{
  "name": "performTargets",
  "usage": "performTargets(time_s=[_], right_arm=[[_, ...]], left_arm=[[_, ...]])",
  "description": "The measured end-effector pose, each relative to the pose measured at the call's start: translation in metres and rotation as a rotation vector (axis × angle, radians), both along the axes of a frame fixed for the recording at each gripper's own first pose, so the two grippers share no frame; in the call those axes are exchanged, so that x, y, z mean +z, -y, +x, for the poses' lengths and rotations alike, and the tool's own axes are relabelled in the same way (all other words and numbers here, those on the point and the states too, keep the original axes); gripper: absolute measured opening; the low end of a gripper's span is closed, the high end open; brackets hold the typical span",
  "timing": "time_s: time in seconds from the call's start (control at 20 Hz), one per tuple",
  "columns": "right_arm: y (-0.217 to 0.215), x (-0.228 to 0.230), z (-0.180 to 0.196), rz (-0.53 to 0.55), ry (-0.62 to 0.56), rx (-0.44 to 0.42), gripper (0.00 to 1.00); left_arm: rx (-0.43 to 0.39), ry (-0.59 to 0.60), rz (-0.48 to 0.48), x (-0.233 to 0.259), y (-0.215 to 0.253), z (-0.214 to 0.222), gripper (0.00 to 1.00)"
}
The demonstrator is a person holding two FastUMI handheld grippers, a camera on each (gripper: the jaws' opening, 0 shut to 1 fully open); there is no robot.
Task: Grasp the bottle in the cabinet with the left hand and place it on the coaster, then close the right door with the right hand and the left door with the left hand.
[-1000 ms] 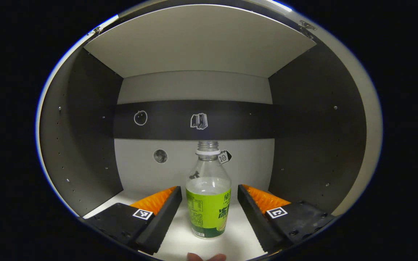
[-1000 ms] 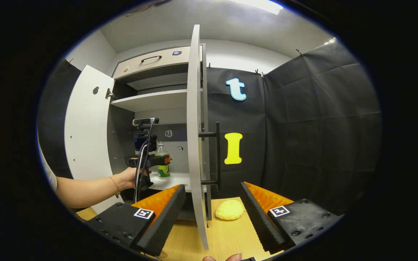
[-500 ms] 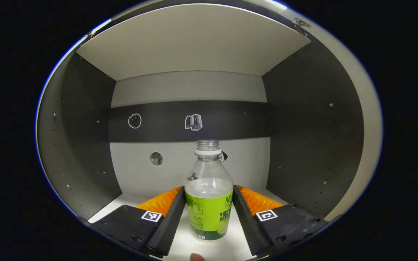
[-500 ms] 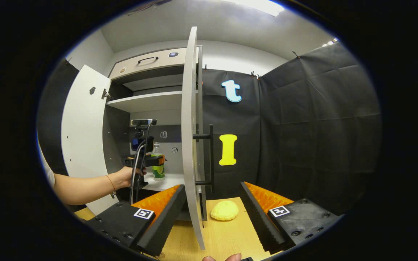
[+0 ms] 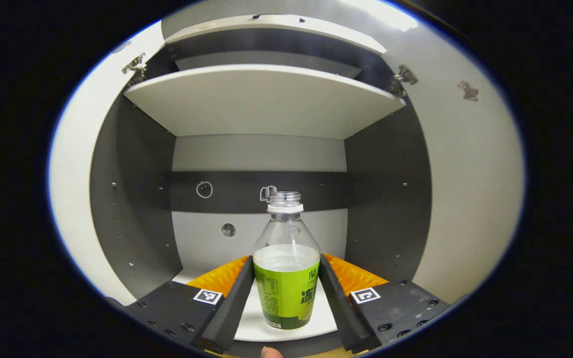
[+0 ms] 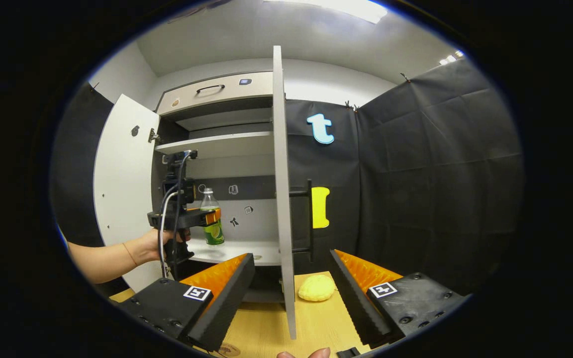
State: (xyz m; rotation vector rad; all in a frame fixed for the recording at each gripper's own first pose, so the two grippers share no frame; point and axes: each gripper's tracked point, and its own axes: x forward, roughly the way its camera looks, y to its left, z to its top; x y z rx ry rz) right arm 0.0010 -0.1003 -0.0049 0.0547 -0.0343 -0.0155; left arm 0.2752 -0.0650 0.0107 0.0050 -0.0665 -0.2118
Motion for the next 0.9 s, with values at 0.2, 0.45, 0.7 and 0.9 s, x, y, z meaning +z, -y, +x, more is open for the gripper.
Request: performTargets(time_s=[0.2, 0.45, 0.7, 0.9], right_arm=[[-0.019, 0.003, -0.012, 0.009, 0.002, 0.018, 0.99], [-0.034, 0.007, -0.026, -0.002, 0.007, 0.032, 0.99], [-0.031, 0.014, -0.018, -0.003, 0.042, -0.005, 0.99], [-0.031, 0.010, -0.009, -0.048, 0.031, -0.024, 0.99]], left_arm=[[-0.023, -0.008, -0.018, -0.010, -0.009, -0.055, 0.79], [-0.054, -0.016, -0.026, -0.048, -0.018, -0.121, 0.79], [-0.094, -0.006, -0.016, -0.106, -0.024, -0.181, 0.79], [-0.124, -0.040, -0.010, -0.161, -0.021, -0.221, 0.79]])
